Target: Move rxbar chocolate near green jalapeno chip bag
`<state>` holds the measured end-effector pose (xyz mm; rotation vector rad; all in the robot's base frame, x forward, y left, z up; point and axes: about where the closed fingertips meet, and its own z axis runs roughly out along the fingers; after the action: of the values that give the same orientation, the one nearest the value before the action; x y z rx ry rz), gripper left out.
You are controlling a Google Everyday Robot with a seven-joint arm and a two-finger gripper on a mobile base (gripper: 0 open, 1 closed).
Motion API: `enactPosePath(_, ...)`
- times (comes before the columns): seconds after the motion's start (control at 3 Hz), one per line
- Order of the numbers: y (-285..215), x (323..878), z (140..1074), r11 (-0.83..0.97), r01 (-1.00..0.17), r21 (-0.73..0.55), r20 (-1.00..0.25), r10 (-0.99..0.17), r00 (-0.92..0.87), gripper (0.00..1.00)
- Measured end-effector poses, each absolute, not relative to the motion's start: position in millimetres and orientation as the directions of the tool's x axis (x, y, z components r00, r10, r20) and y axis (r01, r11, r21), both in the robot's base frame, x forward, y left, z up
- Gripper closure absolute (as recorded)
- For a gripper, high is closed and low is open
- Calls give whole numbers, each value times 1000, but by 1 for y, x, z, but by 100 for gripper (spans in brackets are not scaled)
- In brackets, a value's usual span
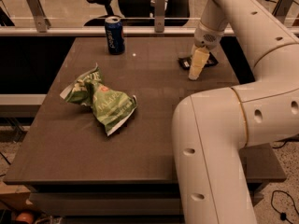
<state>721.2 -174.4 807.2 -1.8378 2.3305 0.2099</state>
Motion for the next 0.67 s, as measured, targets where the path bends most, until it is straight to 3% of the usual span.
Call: enactPosePath(0.67,-174,720,821,232,-973,7,-216,-949,-228,89)
